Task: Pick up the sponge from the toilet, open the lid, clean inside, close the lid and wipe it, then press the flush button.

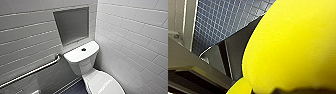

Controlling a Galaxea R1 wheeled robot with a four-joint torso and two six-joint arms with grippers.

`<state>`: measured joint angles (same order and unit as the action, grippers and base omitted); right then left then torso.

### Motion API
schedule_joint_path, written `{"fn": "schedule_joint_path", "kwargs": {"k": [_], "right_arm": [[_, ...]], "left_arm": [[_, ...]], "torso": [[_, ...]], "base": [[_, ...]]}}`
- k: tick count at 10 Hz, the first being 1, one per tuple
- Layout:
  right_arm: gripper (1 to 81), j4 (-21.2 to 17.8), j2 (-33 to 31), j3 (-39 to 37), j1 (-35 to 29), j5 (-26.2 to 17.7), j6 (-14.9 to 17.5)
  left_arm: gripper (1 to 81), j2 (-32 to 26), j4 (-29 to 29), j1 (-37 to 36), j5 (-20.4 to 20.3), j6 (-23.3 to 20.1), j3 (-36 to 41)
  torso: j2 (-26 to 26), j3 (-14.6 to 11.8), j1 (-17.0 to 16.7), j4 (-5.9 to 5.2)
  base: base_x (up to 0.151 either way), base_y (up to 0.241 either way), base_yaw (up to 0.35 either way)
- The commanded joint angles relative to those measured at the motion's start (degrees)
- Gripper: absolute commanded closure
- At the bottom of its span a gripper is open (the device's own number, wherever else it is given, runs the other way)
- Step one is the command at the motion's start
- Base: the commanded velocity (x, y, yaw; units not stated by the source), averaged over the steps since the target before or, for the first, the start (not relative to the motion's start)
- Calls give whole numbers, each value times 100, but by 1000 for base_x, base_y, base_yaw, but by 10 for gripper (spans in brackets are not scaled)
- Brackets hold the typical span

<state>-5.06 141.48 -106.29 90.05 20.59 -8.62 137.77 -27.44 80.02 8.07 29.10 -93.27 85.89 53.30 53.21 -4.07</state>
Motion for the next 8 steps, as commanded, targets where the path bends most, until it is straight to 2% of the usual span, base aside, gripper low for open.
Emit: {"fn": "schedule_joint_path", "kwargs": {"k": [1, 3, 5, 8], "right_arm": [[811, 225, -1207, 1551, -87, 77, 9], [811, 198, -1788, 2386, -552, 59, 9], [811, 146, -2385, 3238, -1140, 33, 9], [811, -292, -2824, 3940, -2282, -28, 18]], "left_arm": [[10, 6, -112, 97, 318, -115, -69], [10, 226, -130, 291, 300, -440, -332], [10, 437, -130, 422, 300, -572, -631], [10, 550, -130, 625, 292, -756, -798]], "torso": [[0, 0, 0, 0], [0, 0, 0, 0], [0, 0, 0, 0], [0, 0, 0, 0]], "base": [[0, 0, 0], [0, 0, 0], [0, 0, 0], [0, 0, 0]]}}
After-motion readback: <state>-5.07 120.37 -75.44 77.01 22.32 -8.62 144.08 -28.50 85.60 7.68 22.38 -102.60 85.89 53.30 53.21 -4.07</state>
